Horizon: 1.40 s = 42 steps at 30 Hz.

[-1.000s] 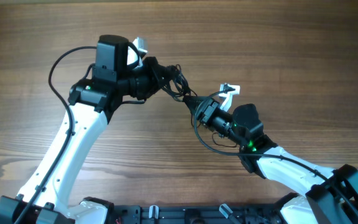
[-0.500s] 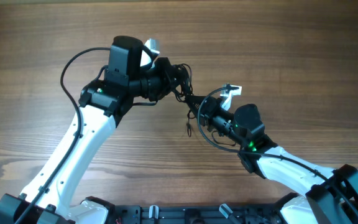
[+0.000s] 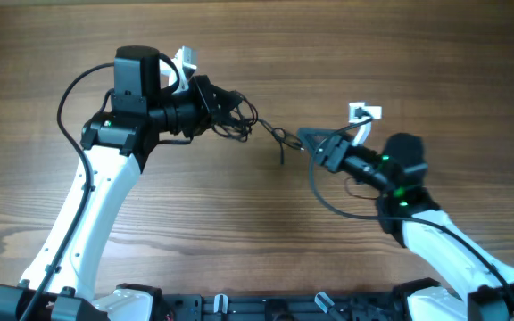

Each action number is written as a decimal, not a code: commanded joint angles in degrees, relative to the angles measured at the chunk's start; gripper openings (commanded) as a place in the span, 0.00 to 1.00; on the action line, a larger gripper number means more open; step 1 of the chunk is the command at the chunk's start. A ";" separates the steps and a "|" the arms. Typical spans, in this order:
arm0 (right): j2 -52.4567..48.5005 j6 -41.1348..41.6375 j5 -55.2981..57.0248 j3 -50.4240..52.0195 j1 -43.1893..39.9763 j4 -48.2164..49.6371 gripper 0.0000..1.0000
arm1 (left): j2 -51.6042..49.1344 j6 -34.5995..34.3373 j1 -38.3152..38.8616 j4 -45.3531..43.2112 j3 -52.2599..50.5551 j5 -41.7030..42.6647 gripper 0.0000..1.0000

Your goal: Untangle cables

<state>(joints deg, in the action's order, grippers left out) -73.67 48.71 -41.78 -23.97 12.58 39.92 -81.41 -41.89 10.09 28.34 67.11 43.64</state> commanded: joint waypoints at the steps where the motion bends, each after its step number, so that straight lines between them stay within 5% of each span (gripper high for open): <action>1: 2.21 1.20 -12.28 -0.04 -3.69 2.47 0.72 | 1.27 9.38 -0.20 1.16 0.17 4.22 0.04; 5: 0.90 -1.33 -11.69 -0.04 -3.50 2.01 0.98 | 1.27 14.27 -0.20 0.28 0.17 11.74 0.04; 8: 0.11 -11.30 -8.20 -0.04 -0.07 2.03 1.00 | 1.27 14.73 -0.20 -0.68 0.17 17.03 0.04; 13: 0.09 -15.98 11.74 -0.04 7.02 2.23 0.98 | 1.27 14.67 3.74 -0.42 0.17 17.00 0.04; 17: -0.02 -16.02 16.83 -0.04 9.77 1.92 0.74 | 1.27 14.49 8.52 -0.68 0.17 16.96 0.04; 20: -0.04 -14.91 17.73 -0.04 9.75 -0.24 0.13 | 1.27 14.47 9.79 -0.70 0.17 16.96 0.04; 21: -0.04 -13.22 17.35 -0.04 9.75 -0.13 0.05 | 1.27 14.47 9.77 -0.70 0.17 16.96 0.04; 22: -0.02 -10.97 17.40 -0.04 9.75 -0.11 0.05 | 1.27 14.47 9.70 -0.70 0.17 16.70 0.08; 24: 0.17 -2.86 17.35 -0.04 8.92 -0.07 0.05 | 1.27 14.19 9.44 -0.70 0.17 14.95 0.61; 26: 0.17 7.48 15.63 -0.04 7.26 0.81 0.04 | 1.27 11.23 9.40 -0.68 0.17 11.19 1.00; 32: 0.15 18.53 16.61 -0.04 3.52 1.25 0.05 | 1.27 7.93 10.75 0.92 0.17 4.17 1.00; 35: 0.15 18.82 17.66 -0.04 3.52 0.17 0.05 | 1.25 0.13 15.17 5.84 0.17 -10.82 1.00; 42: 0.15 18.82 17.16 -0.04 3.52 -1.68 0.05 | -0.04 -7.08 24.46 -2.47 0.17 -23.80 1.00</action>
<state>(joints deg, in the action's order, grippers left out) -73.30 66.65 -24.75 -23.81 16.27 37.91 -81.14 -46.35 32.49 28.40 67.13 26.11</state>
